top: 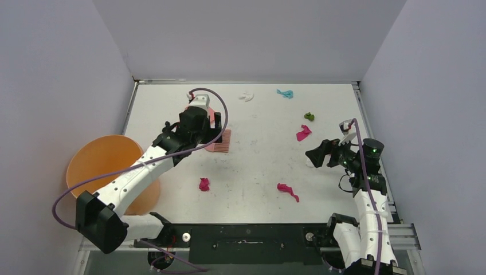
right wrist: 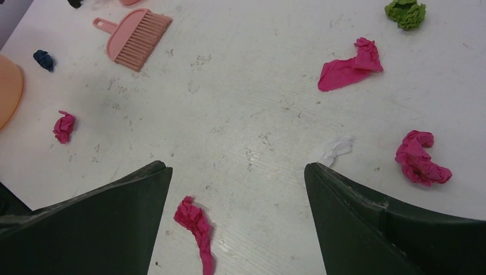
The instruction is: Sweep away the paper scraps from the table
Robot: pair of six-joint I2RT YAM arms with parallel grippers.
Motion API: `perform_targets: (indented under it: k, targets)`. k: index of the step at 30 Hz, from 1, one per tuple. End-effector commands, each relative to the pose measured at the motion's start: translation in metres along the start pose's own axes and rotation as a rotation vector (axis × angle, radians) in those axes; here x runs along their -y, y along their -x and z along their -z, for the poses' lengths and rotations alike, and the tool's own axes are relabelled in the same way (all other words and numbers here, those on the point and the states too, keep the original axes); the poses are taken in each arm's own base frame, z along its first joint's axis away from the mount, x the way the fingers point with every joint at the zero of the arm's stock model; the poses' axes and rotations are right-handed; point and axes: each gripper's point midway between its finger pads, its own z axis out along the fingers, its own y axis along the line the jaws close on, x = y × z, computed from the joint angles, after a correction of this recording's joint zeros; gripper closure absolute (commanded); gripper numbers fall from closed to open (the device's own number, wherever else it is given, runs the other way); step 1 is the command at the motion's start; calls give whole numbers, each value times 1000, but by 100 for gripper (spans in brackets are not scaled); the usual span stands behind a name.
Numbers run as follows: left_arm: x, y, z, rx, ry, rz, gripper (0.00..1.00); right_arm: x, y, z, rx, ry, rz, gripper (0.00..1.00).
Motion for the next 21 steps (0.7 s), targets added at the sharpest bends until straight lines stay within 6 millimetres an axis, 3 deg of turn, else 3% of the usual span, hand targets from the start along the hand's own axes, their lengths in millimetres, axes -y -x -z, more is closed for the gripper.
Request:
perform_targets:
  k: [1, 6, 10, 15, 21]
  targets:
    - [7, 45, -7, 105, 41, 51, 14, -2, 23, 1, 93, 21, 46, 10]
    - [18, 31, -34, 30, -2, -19, 19, 10, 24, 0, 103, -31, 26, 10]
    - [17, 11, -68, -88, 43, -80, 21, 10, 24, 0, 100, -29, 25, 10]
    - [23, -16, -100, -176, 45, -71, 24, 10, 29, 5, 121, -43, 53, 10]
    - [25, -34, -128, -206, 72, -38, 27, 10, 30, 6, 124, -50, 60, 10]
